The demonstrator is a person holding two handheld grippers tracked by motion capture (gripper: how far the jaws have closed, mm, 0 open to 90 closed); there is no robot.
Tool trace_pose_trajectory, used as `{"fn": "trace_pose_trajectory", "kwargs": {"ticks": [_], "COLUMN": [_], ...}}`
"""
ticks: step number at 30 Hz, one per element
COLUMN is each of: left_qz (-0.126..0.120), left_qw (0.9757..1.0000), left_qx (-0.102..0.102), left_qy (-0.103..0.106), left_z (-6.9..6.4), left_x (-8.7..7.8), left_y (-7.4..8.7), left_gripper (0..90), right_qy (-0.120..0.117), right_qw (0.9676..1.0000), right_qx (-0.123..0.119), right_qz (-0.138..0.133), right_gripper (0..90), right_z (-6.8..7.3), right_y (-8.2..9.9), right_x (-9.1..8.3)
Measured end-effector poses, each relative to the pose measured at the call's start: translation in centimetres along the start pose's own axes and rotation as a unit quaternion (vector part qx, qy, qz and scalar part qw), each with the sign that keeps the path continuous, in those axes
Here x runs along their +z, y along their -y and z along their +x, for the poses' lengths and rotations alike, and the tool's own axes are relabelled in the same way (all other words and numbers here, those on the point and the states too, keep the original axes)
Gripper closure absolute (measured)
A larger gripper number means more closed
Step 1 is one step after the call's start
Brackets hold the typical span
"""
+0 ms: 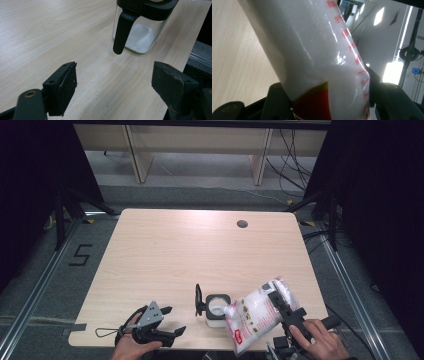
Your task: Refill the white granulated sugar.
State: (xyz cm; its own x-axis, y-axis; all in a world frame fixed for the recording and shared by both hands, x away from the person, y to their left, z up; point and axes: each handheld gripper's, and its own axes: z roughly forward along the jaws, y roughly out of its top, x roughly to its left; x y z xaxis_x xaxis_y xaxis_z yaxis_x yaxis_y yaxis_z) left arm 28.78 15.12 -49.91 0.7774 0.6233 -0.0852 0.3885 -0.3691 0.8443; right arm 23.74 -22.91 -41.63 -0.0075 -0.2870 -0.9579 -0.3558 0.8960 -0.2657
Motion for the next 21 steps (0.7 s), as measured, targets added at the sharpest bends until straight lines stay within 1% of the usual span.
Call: {"fn": "trace_pose_trajectory", "kwargs": {"ticks": [1, 2, 4, 5, 7, 8, 9, 10, 11, 12, 13, 14, 15, 16, 17, 18, 19, 20, 21], "left_qz": [0.000, -0.009, -0.006, -0.006, -0.004, -0.006, -0.003, -0.004, -0.004, -0.005, -0.005, -0.008, -0.008, -0.002, -0.002, -0.002, -0.007, -0.009, -0.009], "left_qw": [1.0000, 0.9999, 1.0000, 1.0000, 1.0000, 1.0000, 1.0000, 1.0000, 1.0000, 1.0000, 1.0000, 0.9999, 0.9999, 1.0000, 1.0000, 1.0000, 1.0000, 0.9999, 0.9999], "left_qx": [0.000, -0.010, -0.001, -0.008, -0.009, -0.006, 0.000, -0.008, -0.008, -0.006, -0.006, -0.009, -0.009, 0.000, 0.000, 0.000, -0.004, -0.006, -0.006], "left_qy": [0.000, -0.001, 0.001, 0.001, -0.001, 0.002, 0.001, -0.002, -0.002, -0.002, -0.002, 0.000, 0.000, 0.002, 0.001, 0.001, 0.002, 0.000, 0.000], "left_z": [0.00, -0.16, -0.03, -0.11, -0.14, -0.09, -0.05, -0.17, -0.17, -0.09, -0.09, -0.16, -0.16, -0.03, -0.02, -0.02, -0.09, -0.15, -0.15], "left_x": [0.00, 0.03, -0.08, -0.04, -0.06, -0.03, -0.09, -0.06, -0.06, -0.03, -0.03, 0.03, 0.03, 0.01, 0.02, 0.02, 0.06, 0.02, 0.02], "left_y": [0.00, -0.03, -0.08, -0.03, -0.04, -0.03, -0.06, -0.04, -0.04, -0.03, -0.03, -0.04, -0.04, -0.02, -0.03, -0.03, -0.03, -0.03, -0.03], "left_gripper": [19.8, 19.8, 19.9, 19.9, 19.9, 19.9, 19.9, 19.9, 19.9, 19.9, 19.9, 19.9, 19.9, 19.9, 19.9, 19.9, 19.9, 19.9, 19.9], "right_qy": [0.000, 0.000, 0.000, 0.005, 0.009, 0.009, 0.013, 0.009, 0.009, 0.003, 0.003, 0.012, 0.013, 0.002, 0.006, 0.005, 0.005, 0.013, 0.012], "right_qw": [1.0000, 1.0000, 1.0000, 1.0000, 0.9999, 0.9999, 0.9999, 0.9999, 0.9999, 0.9999, 0.9999, 0.9999, 0.9999, 1.0000, 1.0000, 1.0000, 1.0000, 0.9999, 0.9999], "right_qx": [0.000, 0.004, 0.002, 0.003, 0.004, 0.002, 0.004, 0.003, 0.003, 0.013, 0.013, -0.002, -0.002, 0.001, 0.003, -0.006, -0.006, -0.003, -0.002], "right_qz": [0.000, 0.001, 0.001, -0.005, -0.007, -0.006, -0.004, -0.005, -0.005, 0.000, 0.000, -0.005, -0.004, 0.003, 0.000, -0.001, -0.001, -0.007, -0.008], "right_gripper": [49.8, 49.8, 49.8, 49.8, 49.7, 49.8, 49.7, 49.7, 49.7, 49.8, 49.8, 49.7, 49.7, 49.8, 49.7, 49.7, 49.7, 49.7, 49.7], "right_z": [0.00, 0.04, 0.06, 0.09, 0.13, 0.06, 0.12, 0.10, 0.10, 0.22, 0.22, -0.02, -0.01, 0.02, 0.06, -0.16, -0.16, -0.06, -0.06], "right_y": [0.00, 0.01, 0.00, 0.02, 0.02, 0.01, -0.02, -0.03, -0.03, -0.08, -0.08, -0.18, -0.24, -0.29, -0.32, -0.42, -0.42, -0.46, -0.47], "right_x": [0.00, 0.03, 0.03, 0.10, 0.12, 0.13, 0.09, 0.09, 0.09, 0.05, 0.05, 0.05, 0.01, -0.07, -0.05, -0.05, -0.05, 0.03, 0.02]}}
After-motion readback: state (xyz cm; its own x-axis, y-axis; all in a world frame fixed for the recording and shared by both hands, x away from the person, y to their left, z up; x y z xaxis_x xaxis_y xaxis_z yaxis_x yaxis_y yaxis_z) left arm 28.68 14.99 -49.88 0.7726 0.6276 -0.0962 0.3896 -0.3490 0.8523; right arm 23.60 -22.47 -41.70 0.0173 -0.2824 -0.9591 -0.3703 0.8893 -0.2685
